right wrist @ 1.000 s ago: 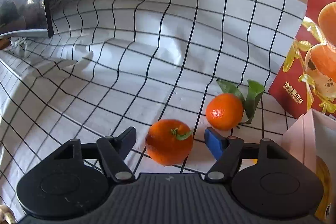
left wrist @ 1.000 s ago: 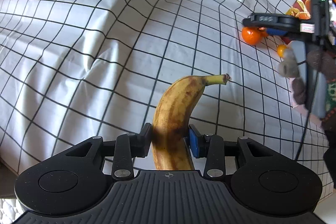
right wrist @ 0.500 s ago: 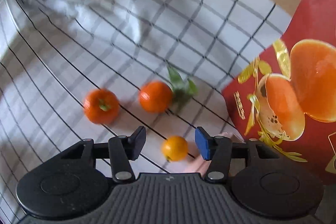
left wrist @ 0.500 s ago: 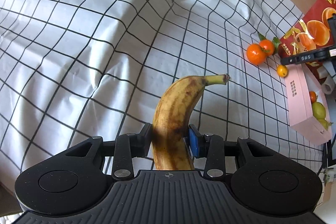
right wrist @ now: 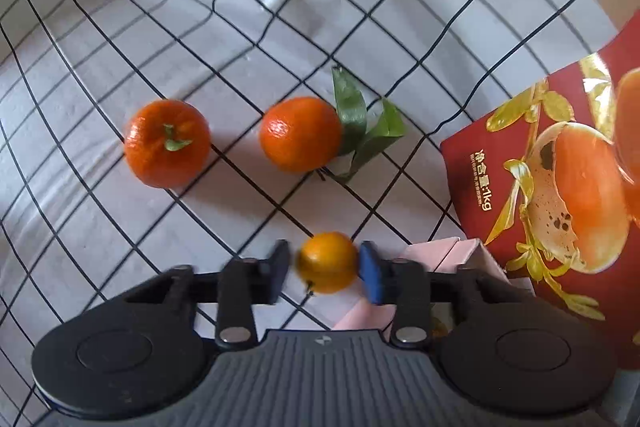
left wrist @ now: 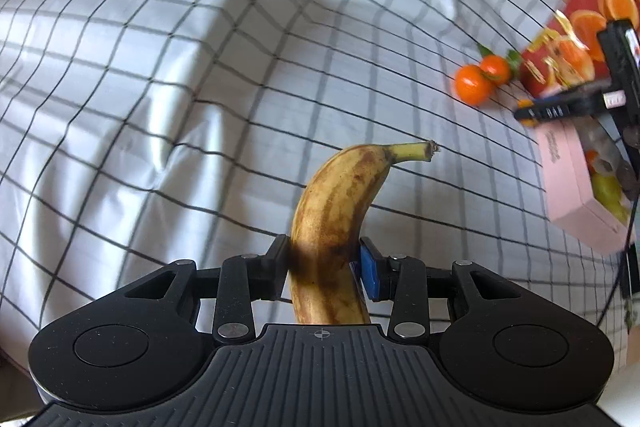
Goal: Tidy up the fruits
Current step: 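Carry the banana with the left gripper while the right grasps a small tangerine, then lower the banana into the pink box and open the left gripper while the right carries its tangerine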
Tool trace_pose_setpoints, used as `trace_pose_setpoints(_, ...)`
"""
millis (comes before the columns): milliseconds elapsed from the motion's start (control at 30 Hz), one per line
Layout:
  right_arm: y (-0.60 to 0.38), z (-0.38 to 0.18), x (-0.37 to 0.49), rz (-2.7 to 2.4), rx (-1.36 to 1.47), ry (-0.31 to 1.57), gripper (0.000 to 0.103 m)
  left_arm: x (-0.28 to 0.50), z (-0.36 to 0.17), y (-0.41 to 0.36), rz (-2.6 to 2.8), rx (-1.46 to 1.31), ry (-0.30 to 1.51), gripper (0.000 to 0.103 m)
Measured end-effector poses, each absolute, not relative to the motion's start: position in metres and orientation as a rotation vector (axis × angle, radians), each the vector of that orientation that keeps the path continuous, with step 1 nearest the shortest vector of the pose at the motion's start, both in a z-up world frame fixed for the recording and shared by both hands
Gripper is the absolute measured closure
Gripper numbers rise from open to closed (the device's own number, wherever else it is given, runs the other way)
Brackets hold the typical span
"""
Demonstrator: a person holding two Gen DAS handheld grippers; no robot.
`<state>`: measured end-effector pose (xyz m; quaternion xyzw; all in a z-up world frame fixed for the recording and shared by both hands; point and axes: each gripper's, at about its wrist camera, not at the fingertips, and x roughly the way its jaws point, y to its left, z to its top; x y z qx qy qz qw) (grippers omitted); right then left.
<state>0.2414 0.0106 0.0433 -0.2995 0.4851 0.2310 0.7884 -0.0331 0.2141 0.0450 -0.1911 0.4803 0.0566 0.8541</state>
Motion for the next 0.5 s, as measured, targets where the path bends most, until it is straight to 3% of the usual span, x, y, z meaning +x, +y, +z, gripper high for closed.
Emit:
trace_pose_setpoints(300, -0.064, 0.144, 0.106, 0.601, -0.213, 0.809, 0.070, -0.003, 0.096, 0.146, -0.046, -0.299, 0.971, 0.062)
trace_pose_setpoints(500, -0.151, 0.160, 0.018, 0.440, -0.077, 0.737, 0.070, 0.040, 0.138, 0.071, -0.278, -0.271, 0.926, 0.062)
